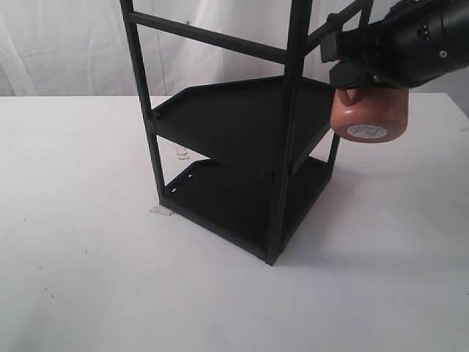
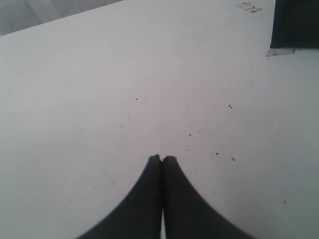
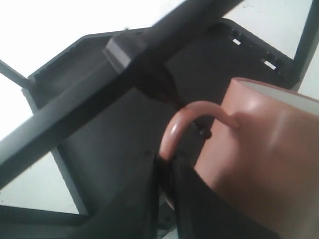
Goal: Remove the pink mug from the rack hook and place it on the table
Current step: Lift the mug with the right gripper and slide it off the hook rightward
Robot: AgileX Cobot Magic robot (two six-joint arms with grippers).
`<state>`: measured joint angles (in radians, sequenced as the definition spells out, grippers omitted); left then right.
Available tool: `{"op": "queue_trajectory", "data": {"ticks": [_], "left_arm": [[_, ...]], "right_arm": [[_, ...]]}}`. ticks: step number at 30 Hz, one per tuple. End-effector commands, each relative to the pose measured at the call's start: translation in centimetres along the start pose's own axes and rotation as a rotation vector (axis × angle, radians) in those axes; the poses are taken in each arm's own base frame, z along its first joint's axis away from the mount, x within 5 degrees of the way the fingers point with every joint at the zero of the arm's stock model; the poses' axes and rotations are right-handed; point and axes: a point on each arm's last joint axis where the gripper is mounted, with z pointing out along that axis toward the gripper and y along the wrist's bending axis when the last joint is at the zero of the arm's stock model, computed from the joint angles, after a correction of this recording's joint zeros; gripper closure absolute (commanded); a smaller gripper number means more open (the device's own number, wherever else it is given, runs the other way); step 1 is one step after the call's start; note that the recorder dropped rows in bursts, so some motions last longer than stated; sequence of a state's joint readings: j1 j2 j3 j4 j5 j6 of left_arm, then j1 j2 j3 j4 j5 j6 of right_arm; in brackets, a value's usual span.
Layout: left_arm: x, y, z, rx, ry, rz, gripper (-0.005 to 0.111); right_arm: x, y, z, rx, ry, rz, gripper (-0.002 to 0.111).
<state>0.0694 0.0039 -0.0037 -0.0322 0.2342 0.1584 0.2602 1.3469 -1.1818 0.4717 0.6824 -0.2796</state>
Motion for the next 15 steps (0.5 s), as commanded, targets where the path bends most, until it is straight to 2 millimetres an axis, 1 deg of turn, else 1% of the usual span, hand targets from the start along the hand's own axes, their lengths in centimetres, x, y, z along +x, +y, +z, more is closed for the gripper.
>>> {"op": "queue_trajectory", "data": {"ticks": [1,6,15], "left_arm": [[0.1,-0.1,0.0,0.008,-0.003,-0.006,0.107],[0.1,-0.1,0.0,0.008,-0.003,-0.006,0.107],[0.1,-0.1,0.0,0.008,-0.003,-0.006,0.107]], "right_arm": [[-0.4,0.3,-1.0,-0.002,-0.043,-0.008,0.108],[-0.5,0.7,-2.4,-0.002,-0.077,-0.023,0.108],[-0.3,0.9,-3.0,-0.010,-0.065,-0.030,0.108]]}}
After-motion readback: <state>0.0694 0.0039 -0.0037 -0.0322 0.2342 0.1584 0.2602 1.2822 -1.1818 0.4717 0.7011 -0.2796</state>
